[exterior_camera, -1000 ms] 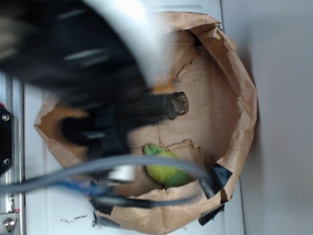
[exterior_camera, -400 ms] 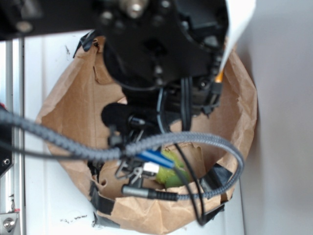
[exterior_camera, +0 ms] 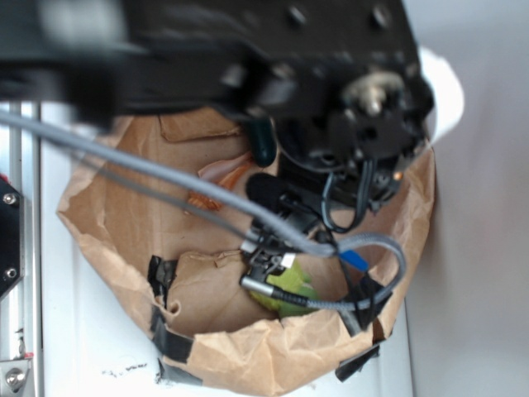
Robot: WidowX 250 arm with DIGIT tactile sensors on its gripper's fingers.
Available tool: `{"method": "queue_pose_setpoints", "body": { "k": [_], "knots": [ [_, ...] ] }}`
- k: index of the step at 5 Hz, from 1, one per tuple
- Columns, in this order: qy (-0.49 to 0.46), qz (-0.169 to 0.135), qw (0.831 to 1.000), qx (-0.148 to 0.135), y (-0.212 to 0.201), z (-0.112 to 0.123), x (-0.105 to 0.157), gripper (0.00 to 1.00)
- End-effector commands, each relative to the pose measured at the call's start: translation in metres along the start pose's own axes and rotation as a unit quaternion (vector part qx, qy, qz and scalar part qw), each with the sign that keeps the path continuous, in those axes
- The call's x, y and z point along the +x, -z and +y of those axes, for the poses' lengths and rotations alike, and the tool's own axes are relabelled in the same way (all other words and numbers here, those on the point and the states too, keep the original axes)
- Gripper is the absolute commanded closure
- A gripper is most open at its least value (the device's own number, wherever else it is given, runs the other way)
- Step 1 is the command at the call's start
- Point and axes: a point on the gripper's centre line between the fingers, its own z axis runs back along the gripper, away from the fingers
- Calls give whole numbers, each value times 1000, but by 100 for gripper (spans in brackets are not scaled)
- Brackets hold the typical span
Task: Grab the plastic pickle.
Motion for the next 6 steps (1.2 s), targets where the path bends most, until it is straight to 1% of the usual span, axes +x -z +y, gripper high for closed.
{"method": "queue_pose_setpoints", "body": {
  "k": [1, 3, 4, 5, 6],
  "knots": [
    [34, 8, 999, 18, 26, 27, -37, 0],
    [21, -1, 1000, 9, 22, 41, -42, 0],
    [24, -23, 999, 15, 11, 44, -48, 0],
    [28, -29, 998, 38, 13, 61, -49, 0],
    [25, -20, 998, 46, 24, 66, -43, 0]
  ]
}}
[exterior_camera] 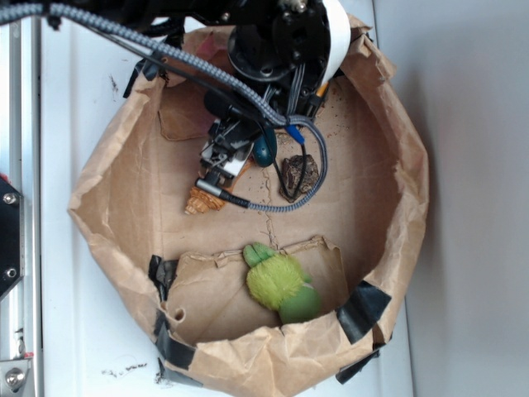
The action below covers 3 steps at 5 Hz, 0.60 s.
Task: Grab the plastic pickle.
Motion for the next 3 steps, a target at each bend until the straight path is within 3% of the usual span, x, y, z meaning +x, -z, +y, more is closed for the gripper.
{"method": "queue_pose_setpoints", "body": {
  "k": [1, 2, 3],
  "knots": [
    [2, -7, 999, 52, 12, 9, 12, 0],
    [19, -8, 998, 57, 28, 1, 16, 0],
    [18, 1, 997, 81, 42, -2, 21, 0]
  ]
}}
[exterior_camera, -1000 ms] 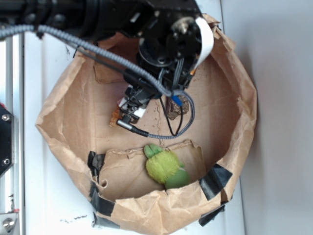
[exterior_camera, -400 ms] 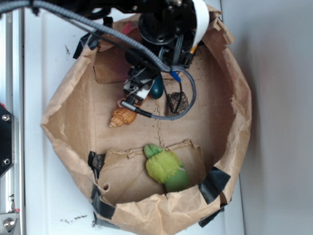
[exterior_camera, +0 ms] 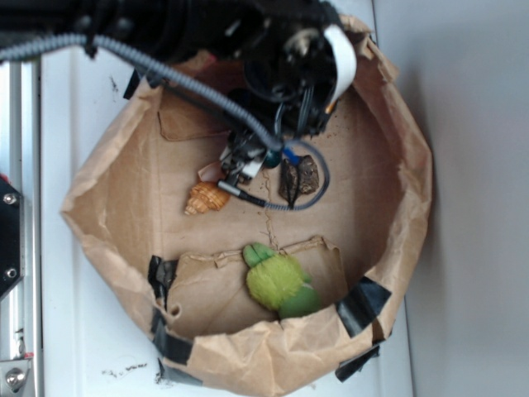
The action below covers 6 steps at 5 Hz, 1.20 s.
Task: Grab the plastic pickle.
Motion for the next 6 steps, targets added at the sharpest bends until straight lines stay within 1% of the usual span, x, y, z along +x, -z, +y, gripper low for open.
{"method": "queue_pose_setpoints", "body": {
  "k": [1, 2, 3, 4, 5, 6],
  "knots": [
    [-2, -16, 999, 31, 3, -5, 10, 100],
    [-6, -20, 999, 29, -1, -2, 11, 100],
    [-19, -31, 999, 16, -17, -3, 9, 100],
    [-36, -66, 997, -12, -57, -13, 9, 100],
    [-101, -75, 992, -2, -107, -33, 12, 100],
    [-197, -50, 978, -52, -155, -47, 11, 100]
  ]
}}
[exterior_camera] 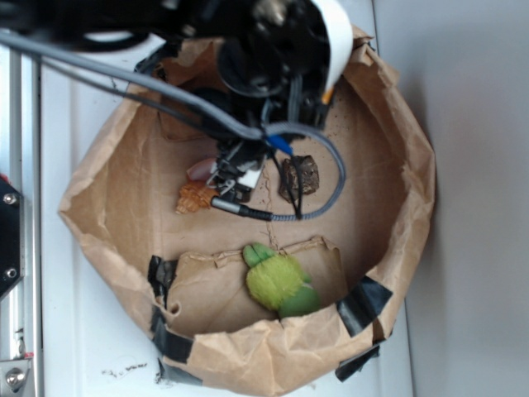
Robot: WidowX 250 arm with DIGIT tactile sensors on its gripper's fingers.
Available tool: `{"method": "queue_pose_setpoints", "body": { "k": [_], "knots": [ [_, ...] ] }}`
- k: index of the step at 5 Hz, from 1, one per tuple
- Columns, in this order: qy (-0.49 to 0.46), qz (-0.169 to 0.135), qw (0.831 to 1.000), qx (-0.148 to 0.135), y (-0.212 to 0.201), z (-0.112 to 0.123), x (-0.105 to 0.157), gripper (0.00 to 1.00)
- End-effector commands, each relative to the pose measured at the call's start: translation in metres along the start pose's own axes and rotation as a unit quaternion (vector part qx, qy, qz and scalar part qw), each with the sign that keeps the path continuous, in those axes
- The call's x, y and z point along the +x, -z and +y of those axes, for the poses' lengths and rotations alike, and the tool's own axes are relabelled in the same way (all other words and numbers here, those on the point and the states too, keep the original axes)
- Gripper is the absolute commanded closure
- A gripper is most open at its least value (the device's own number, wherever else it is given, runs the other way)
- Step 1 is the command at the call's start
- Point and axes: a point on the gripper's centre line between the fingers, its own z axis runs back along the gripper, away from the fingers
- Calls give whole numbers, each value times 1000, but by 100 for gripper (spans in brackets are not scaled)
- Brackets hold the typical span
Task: Grab the plastic pickle.
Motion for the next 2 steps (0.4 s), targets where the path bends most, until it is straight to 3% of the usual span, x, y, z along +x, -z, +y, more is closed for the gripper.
{"method": "queue_pose_setpoints", "body": {
  "k": [1, 2],
  "knots": [
    [-138, -3, 989, -50, -82, -30, 4, 100],
    [-192, 6, 980, -60, -83, -32, -3, 100]
  ]
}}
